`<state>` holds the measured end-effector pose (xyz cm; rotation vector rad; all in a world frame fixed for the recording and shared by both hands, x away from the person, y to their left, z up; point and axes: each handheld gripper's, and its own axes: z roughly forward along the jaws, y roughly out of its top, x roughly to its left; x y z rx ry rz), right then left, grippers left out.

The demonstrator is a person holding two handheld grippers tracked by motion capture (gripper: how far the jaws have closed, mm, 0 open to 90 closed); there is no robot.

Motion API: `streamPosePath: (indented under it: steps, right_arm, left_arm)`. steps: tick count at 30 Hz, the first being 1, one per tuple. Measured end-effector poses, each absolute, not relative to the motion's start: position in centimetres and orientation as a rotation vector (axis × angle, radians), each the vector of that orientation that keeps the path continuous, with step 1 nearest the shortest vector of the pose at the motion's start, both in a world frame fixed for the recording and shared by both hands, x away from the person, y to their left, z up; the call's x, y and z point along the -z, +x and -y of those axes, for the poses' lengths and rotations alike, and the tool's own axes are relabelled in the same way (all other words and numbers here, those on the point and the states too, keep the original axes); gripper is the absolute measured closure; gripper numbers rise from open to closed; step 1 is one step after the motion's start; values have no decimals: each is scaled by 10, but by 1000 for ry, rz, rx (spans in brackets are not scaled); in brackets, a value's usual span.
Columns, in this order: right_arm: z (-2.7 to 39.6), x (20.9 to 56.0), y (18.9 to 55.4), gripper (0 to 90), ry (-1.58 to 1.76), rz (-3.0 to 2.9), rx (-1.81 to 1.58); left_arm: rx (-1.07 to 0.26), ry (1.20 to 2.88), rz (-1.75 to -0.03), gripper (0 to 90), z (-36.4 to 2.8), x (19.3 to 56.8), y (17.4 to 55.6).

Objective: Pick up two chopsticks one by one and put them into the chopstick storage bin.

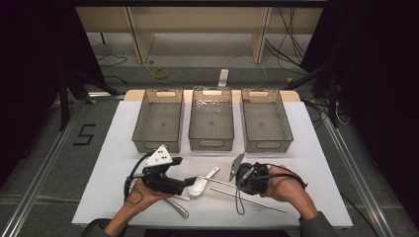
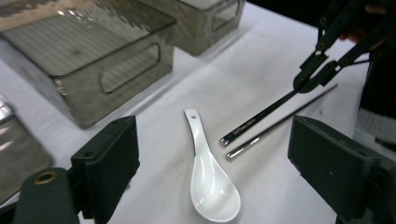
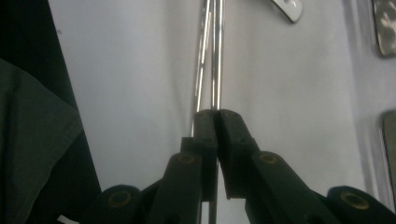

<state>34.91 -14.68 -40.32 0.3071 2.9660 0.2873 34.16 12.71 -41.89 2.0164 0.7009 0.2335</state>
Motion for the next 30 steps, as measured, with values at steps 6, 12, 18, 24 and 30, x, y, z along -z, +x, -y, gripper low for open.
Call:
streamPosePath:
  steps: [6,12,18,24,30]
  right_arm:
    - [132,401,346,867,230,-2972,-282]
    - [125,399,342,866,197,-2976,-264]
    - [120,397,338,866,152,-2980,-264]
    - [117,395,333,866,112,-2979,-258]
    - [116,395,332,866,87,-2972,-251]
  left_arm:
    - [-200,2130,-618,170,-110,426,345]
    - [-175,2237,-524,213,-95,429,342]
    - [-197,2322,-437,298,-85,433,336]
    - [-219,2365,-374,414,-83,433,332]
    - [-223,2381,-323,526,-83,433,329]
